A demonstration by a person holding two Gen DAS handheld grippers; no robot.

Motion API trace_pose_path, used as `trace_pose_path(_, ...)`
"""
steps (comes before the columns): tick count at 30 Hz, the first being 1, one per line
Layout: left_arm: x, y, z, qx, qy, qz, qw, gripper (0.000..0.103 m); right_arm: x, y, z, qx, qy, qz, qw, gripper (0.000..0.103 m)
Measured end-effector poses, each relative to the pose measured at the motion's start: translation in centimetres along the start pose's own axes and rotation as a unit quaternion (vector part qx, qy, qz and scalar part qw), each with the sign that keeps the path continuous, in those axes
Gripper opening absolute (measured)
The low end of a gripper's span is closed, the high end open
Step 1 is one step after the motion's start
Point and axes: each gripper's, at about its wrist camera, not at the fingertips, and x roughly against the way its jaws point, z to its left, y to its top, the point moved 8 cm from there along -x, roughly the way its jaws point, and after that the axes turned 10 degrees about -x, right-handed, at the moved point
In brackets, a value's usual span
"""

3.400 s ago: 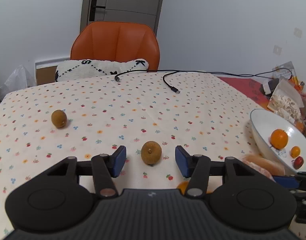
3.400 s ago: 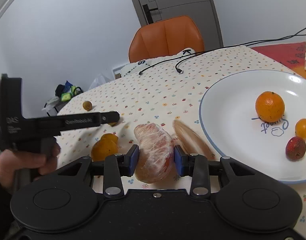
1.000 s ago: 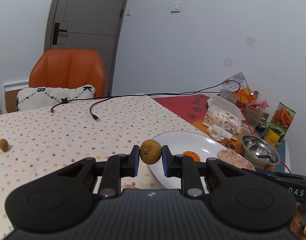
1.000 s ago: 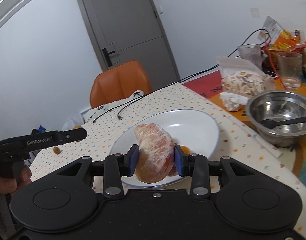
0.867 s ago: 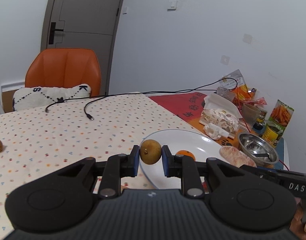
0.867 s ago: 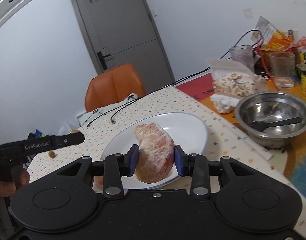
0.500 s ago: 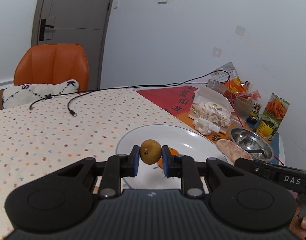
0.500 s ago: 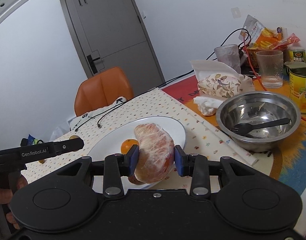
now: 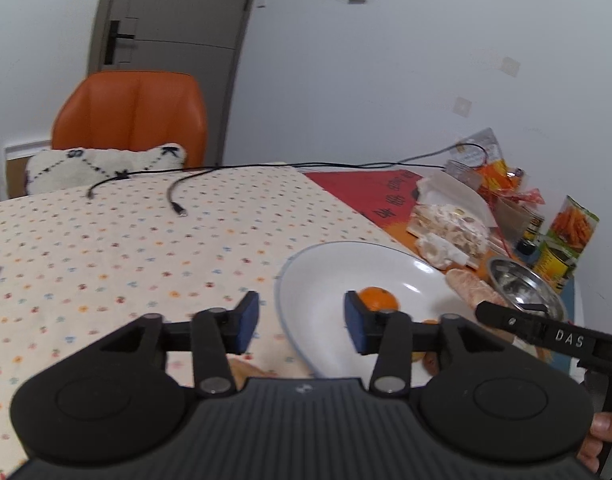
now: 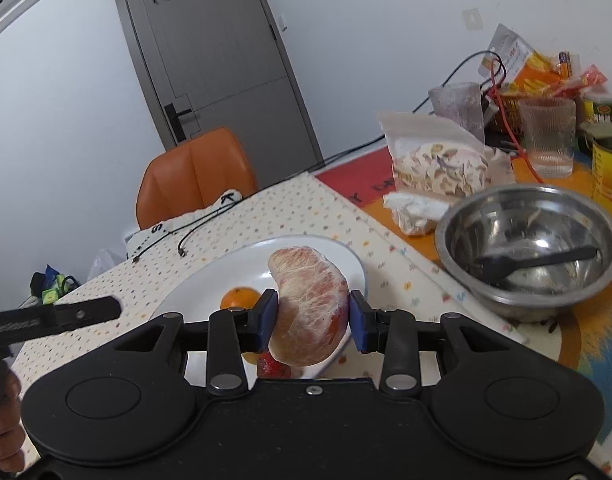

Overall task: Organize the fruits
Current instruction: 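Carry the pomelo segment and longan over the white plate and open both grippers, then move both open grippers back toward the remaining fruit on the cloth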

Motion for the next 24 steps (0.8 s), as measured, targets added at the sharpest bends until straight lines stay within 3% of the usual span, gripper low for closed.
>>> trace_pose_path(2, 0.4, -0.1, 0.6, 0.002, 0.008, -0.002, 1.0, 0.057, 0.4, 0.3, 0.7, 0.02, 0.005, -0.023, 1.0, 0.045)
trace_pose_path(3, 0.7, -0.2, 0.9, 0.003, 0.012, -0.002, 0.9999, 0.059, 0.6, 0.4, 1.0, 0.025, 0.005, -0.032, 0.999, 0.055)
trace_pose_path(5, 1.2, -0.6, 1.5, 0.007, 0.021, -0.003, 0.9997, 0.065, 1.0, 0.6, 1.5, 0.027, 0.012, -0.039, 0.999, 0.061)
trace_pose_path(14, 3.5, -3.1, 4.5, 0.023, 0.068, 0.011, 0.9974, 0.08, 1.2, -1.2, 3.7, 0.025, 0.038, -0.009, 0.999, 0.061)
trace_pose_path(24, 6.2, -4.9, 7.6, 0.049, 0.093, 0.01, 0.9944, 0.081, 1.5, -3.1, 7.1, 0.047, 0.064, 0.01, 0.997, 0.061)
